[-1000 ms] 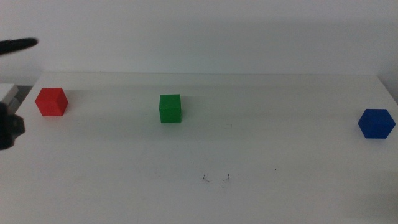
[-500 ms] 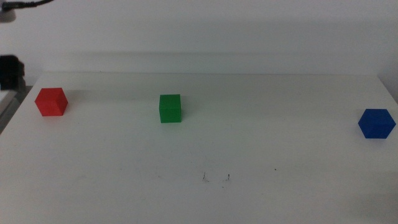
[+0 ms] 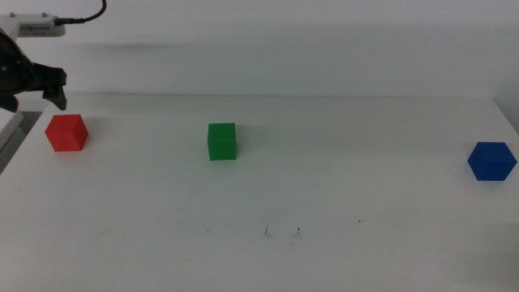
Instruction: Stack red cubes first, then green, then blue cubes in a specific spot.
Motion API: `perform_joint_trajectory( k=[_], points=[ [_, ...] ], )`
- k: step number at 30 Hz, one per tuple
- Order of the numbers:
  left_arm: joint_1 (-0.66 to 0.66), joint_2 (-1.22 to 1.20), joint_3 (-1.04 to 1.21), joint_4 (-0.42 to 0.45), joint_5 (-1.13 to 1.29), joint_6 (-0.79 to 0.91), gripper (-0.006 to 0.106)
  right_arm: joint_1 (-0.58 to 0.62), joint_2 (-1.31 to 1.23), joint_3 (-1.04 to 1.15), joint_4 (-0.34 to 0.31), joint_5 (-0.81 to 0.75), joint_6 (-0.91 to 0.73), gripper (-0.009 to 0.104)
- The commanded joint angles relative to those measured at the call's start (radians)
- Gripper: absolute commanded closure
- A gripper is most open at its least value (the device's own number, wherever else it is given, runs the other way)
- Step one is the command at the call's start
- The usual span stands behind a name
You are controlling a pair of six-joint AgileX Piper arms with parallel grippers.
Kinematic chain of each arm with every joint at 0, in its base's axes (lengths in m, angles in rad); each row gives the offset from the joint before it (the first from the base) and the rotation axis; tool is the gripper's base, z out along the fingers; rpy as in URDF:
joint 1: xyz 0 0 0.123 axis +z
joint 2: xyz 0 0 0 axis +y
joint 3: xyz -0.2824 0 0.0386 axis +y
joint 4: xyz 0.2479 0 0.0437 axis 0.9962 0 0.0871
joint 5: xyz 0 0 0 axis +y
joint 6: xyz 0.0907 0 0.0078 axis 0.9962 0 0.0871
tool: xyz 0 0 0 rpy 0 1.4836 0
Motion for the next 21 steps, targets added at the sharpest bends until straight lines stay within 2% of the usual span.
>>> perform_joint_trajectory(
  k=[1, 7, 16, 19, 21],
  points=[
    [0.009, 0.063, -0.086, -0.040, 0.029, 0.041, 0.007, -0.002, -0.004, 0.002, -0.003, -0.003, -0.007, 0.002],
    [0.009, 0.190, -0.215, -0.070, 0.061, 0.054, 0.007, -0.002, -0.004, 0.002, -0.003, -0.003, -0.007, 0.002],
    [0.009, 0.274, -0.222, -0.074, -0.008, 0.069, 0.008, -0.002, -0.004, 0.002, -0.003, -0.003, -0.007, 0.002],
    [0.009, 0.285, -0.222, -0.074, -0.019, 0.075, 0.016, -0.002, -0.004, 0.002, -0.003, -0.003, -0.007, 0.002],
    [0.009, 0.285, -0.222, -0.074, -0.021, 0.075, 0.029, -0.002, -0.004, 0.002, -0.003, -0.003, -0.007, 0.002]
  ],
)
